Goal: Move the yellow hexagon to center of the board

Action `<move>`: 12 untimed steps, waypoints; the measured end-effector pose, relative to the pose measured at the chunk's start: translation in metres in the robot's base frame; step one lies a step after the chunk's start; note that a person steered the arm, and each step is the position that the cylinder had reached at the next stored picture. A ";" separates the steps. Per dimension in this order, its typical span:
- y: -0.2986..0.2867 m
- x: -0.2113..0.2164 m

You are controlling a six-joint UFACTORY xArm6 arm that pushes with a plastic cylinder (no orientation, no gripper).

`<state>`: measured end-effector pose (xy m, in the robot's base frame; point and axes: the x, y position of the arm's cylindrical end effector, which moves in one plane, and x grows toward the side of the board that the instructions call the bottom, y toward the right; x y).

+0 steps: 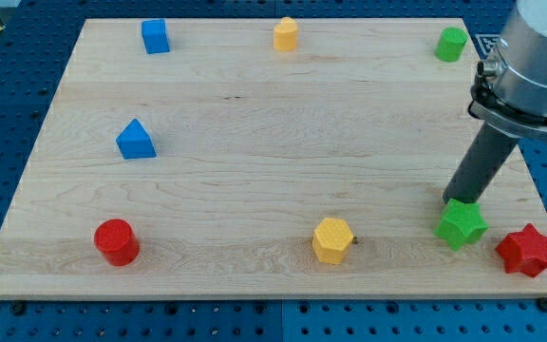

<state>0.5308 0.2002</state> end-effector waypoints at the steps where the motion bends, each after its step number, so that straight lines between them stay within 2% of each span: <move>1: 0.000 0.013; 2: 0.000 0.019; 3: -0.014 0.003; 4: -0.075 -0.016; 5: -0.172 -0.016; 6: -0.217 0.023; 7: -0.197 0.086; 8: -0.162 0.087; 9: -0.120 0.068; 11: -0.132 -0.008; 12: -0.132 0.024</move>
<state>0.5547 0.0679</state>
